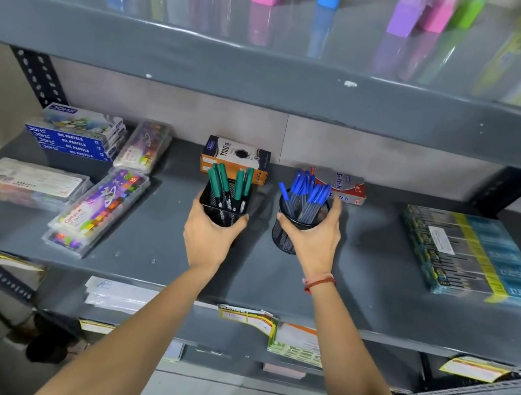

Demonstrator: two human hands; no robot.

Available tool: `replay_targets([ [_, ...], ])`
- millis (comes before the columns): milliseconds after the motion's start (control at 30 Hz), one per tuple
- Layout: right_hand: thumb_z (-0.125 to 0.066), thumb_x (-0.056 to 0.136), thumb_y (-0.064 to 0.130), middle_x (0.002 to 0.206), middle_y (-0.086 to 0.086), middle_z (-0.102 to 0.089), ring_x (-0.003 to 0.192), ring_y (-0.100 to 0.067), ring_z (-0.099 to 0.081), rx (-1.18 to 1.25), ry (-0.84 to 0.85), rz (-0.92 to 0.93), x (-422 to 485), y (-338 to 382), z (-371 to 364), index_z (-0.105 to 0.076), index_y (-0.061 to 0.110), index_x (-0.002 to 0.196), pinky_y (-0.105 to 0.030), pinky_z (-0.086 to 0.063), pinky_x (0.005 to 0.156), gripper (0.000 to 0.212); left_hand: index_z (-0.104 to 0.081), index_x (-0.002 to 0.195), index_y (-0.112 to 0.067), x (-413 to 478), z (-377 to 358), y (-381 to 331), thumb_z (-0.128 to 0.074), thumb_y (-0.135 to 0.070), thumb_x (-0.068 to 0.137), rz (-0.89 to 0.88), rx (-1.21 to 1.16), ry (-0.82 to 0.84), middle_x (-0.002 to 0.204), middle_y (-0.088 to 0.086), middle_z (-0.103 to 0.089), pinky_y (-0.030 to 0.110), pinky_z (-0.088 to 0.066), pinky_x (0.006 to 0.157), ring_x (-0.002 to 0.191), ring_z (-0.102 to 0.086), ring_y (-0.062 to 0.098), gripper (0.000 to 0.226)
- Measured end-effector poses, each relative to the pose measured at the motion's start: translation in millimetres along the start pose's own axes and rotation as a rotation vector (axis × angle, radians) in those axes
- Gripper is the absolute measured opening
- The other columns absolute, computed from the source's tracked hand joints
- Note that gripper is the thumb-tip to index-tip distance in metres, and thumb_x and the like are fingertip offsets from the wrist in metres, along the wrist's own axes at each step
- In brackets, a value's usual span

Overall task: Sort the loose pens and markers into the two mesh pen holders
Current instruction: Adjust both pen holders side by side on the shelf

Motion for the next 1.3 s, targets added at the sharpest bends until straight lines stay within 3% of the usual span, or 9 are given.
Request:
replay_targets([
  [167, -0.086, 0.058, 0.037, 0.134, -0.004, -0.054, 0.123, -0.02, -0.051, 0.006, 0.064, 0.05, -30, 3, 16, -0.021, 0.025, 0.141, -0.037, -0.042, 0.107, 0.106, -0.048, 0.123, -0.016, -32, 13, 0, -0.084, -0.037, 0.058, -0.037, 0.003, -0.016, 0.11, 0.002, -0.066, 0.029, -0.045, 0.085, 0.102, -0.059, 0.018, 0.077],
  [600, -0.085, 0.06, 0.04, 0.143, -0.005, -0.044, 0.131, -0.022, -0.043, 0.0, 0.139, -0.018, -57, -6, 16, -0.014, 0.026, 0.144, -0.045, -0.037, 0.112, 0.111, -0.047, 0.123, -0.013, -50, 23, -4, -0.083, -0.038, 0.061, -0.018, 0.028, -0.011, 0.111, 0.004, -0.064, 0.025, -0.04, 0.082, 0.103, -0.059, 0.022, 0.076],
  [800, -0.083, 0.054, 0.054, 0.148, -0.004, -0.031, 0.139, -0.024, -0.027, -0.108, 0.212, 0.017, -50, 7, 15, -0.006, 0.024, 0.146, -0.048, -0.029, 0.112, 0.124, -0.039, 0.13, -0.013, -50, 22, -7, -0.083, -0.042, 0.061, -0.008, 0.026, 0.059, 0.121, 0.007, -0.059, 0.032, -0.042, 0.088, 0.11, -0.054, 0.024, 0.087],
  [933, -0.078, 0.053, 0.063, 0.143, -0.01, -0.036, 0.136, -0.03, -0.031, -0.219, 0.208, 0.044, -38, 23, 15, -0.007, 0.02, 0.146, -0.055, -0.033, 0.111, 0.124, -0.025, 0.14, -0.013, -48, 25, -7, -0.077, -0.057, 0.06, -0.027, 0.053, 0.085, 0.139, 0.009, -0.04, 0.044, -0.035, 0.104, 0.129, -0.036, 0.022, 0.105],
  [1000, -0.077, 0.056, 0.062, 0.144, -0.015, -0.035, 0.134, -0.033, -0.033, -0.296, 0.219, 0.066, -30, 35, 13, -0.008, 0.015, 0.146, -0.054, -0.033, 0.111, 0.123, -0.026, 0.139, -0.014, -47, 28, -15, -0.07, -0.063, 0.063, -0.077, 0.055, 0.078, 0.14, 0.009, -0.037, 0.045, -0.031, 0.105, 0.131, -0.031, 0.022, 0.101],
  [1100, -0.077, 0.065, 0.052, 0.137, -0.019, -0.043, 0.127, -0.036, -0.042, -0.393, 0.259, 0.092, -18, 47, 4, -0.013, 0.011, 0.145, -0.053, -0.04, 0.104, 0.11, -0.036, 0.134, -0.015, -45, 30, -28, -0.057, -0.062, 0.072, -0.174, 0.037, 0.089, 0.138, 0.009, -0.039, 0.043, -0.028, 0.105, 0.128, -0.032, 0.02, 0.08],
  [1200, -0.073, 0.074, 0.026, 0.115, -0.02, -0.057, 0.107, -0.04, -0.056, -0.375, 0.228, 0.101, -13, 56, 5, -0.027, 0.009, 0.137, -0.049, -0.05, 0.088, 0.079, -0.043, 0.13, -0.014, -40, 29, -38, -0.056, -0.055, 0.077, -0.236, 0.086, 0.114, 0.138, 0.009, -0.04, 0.043, -0.027, 0.104, 0.128, -0.032, 0.021, 0.069],
  [1300, -0.066, 0.077, 0.02, 0.118, -0.019, -0.055, 0.112, -0.037, -0.05, -0.415, 0.169, 0.174, -15, 60, 10, -0.037, 0.008, 0.131, -0.049, -0.047, 0.09, 0.062, -0.048, 0.125, -0.012, -33, 30, -46, -0.056, -0.047, 0.078, -0.31, 0.158, 0.117, 0.135, 0.009, -0.044, 0.038, -0.025, 0.102, 0.127, -0.034, 0.022, 0.06],
])
Point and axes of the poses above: each hand's wrist, its own x-axis towards the middle knuckle, its own z-axis out of the back of the hand, y = z × x, the point moved 8 cm from there along x, towards the middle knuckle
